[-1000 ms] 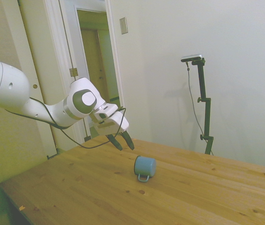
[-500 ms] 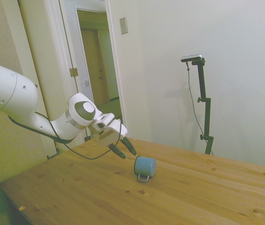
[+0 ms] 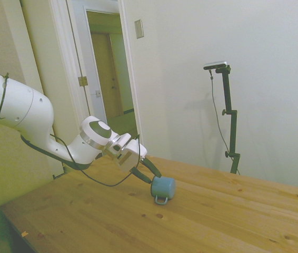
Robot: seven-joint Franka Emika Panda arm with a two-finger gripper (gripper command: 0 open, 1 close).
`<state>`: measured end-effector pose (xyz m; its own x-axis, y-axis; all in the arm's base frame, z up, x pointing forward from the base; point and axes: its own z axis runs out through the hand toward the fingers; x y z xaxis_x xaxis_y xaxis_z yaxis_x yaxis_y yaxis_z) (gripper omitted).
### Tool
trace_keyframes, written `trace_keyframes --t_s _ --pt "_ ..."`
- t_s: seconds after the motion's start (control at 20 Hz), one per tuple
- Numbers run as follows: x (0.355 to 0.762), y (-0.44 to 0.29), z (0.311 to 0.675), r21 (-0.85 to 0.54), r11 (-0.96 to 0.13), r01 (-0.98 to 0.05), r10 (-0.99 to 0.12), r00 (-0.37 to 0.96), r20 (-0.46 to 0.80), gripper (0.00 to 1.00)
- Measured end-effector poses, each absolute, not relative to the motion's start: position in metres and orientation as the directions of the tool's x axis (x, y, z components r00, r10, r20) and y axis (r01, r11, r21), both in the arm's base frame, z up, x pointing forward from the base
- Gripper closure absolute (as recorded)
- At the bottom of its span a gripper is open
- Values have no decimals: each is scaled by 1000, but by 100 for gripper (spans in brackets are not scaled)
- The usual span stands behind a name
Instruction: Flip the mug upright
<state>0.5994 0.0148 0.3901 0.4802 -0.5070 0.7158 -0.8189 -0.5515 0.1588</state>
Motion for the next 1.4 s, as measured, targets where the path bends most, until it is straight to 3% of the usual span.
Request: trace_keyframes --t_s 1.0,1.05,1.4 --pt "635 5 362 202 -455 -867 -431 413 802 0" --pt "636 5 362 202 -455 -867 -428 412 804 100" --pt "640 1 362 208 -442 -873 -422 407 810 100"
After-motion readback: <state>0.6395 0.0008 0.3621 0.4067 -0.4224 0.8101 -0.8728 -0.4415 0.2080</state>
